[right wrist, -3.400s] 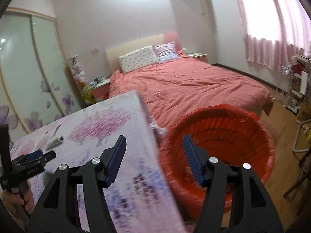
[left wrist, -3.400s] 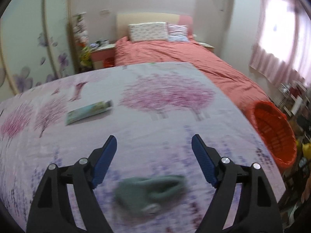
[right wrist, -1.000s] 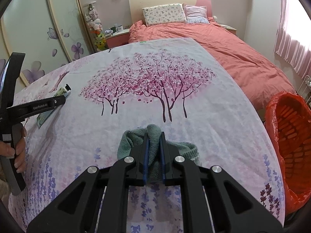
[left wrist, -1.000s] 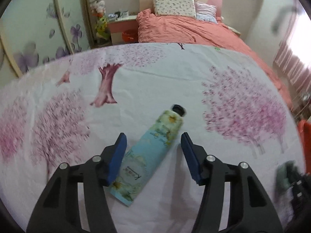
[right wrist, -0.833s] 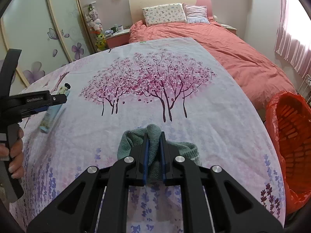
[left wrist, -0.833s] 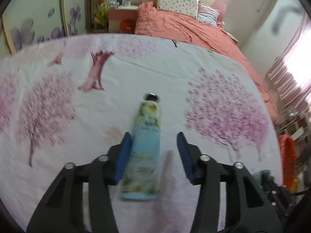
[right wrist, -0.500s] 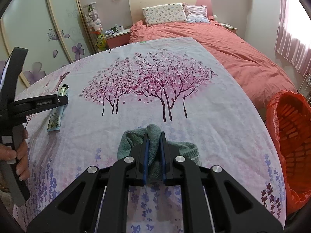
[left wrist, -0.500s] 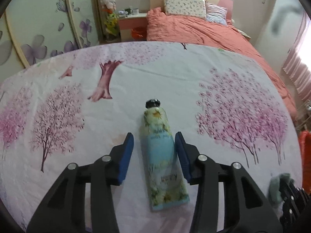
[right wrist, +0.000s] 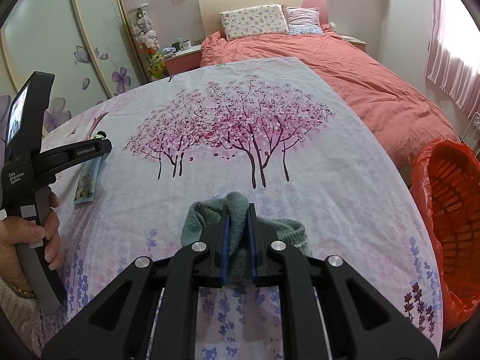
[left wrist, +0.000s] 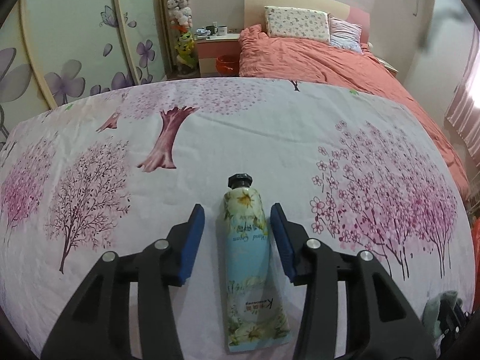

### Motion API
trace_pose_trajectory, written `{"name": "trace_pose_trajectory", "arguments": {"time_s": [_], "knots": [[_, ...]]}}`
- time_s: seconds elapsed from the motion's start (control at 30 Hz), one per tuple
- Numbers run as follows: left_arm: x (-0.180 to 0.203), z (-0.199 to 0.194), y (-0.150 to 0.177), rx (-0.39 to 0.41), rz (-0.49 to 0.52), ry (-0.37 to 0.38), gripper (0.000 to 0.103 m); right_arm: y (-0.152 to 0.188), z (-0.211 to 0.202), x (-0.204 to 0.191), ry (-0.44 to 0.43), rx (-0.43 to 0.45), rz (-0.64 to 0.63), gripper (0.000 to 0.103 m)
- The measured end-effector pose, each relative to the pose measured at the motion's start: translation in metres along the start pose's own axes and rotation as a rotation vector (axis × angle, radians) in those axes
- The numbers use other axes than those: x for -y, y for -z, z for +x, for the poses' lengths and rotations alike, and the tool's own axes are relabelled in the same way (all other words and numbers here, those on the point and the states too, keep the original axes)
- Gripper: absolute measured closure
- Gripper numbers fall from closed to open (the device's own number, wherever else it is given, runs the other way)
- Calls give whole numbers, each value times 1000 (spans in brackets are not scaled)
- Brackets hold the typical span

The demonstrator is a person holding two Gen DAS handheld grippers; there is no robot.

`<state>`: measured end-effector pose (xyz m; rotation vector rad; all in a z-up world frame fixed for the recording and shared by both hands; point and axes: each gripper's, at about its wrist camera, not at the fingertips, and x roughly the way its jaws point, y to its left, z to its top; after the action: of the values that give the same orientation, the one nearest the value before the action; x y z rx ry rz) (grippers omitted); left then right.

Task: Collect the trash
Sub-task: 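Grasp the blue-and-white tube with the left tool while the right tool holds the cloth, then carry the held tube and cloth over the orange basket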

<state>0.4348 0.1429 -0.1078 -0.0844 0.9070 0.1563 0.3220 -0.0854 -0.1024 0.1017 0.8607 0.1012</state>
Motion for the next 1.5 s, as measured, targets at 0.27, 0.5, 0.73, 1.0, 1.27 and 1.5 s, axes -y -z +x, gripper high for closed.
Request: {"name": "trace_pose_trajectory", "arguments": {"time_s": [0.27, 0.5, 0.73, 1.0, 1.27, 1.5], "knots": [[-5, -1, 0, 8, -20, 9, 76, 0, 0, 1, 1, 0, -3, 93], [-18, -16, 20, 13, 35, 81, 76, 0, -4, 2, -35, 20, 13, 95], [-43, -46, 50, 48, 42, 134, 76, 7, -21, 0, -81, 67, 4, 95], [-43, -77, 61, 76, 60, 178, 76, 6, -42, -3, -115, 104, 20, 96], [-21, -116, 56, 119, 92, 234, 76, -6, -77, 15, -122, 197, 61, 96], [16, -153, 58, 159, 136, 308, 76, -11, -114, 38, -91, 298, 86, 96]]}}
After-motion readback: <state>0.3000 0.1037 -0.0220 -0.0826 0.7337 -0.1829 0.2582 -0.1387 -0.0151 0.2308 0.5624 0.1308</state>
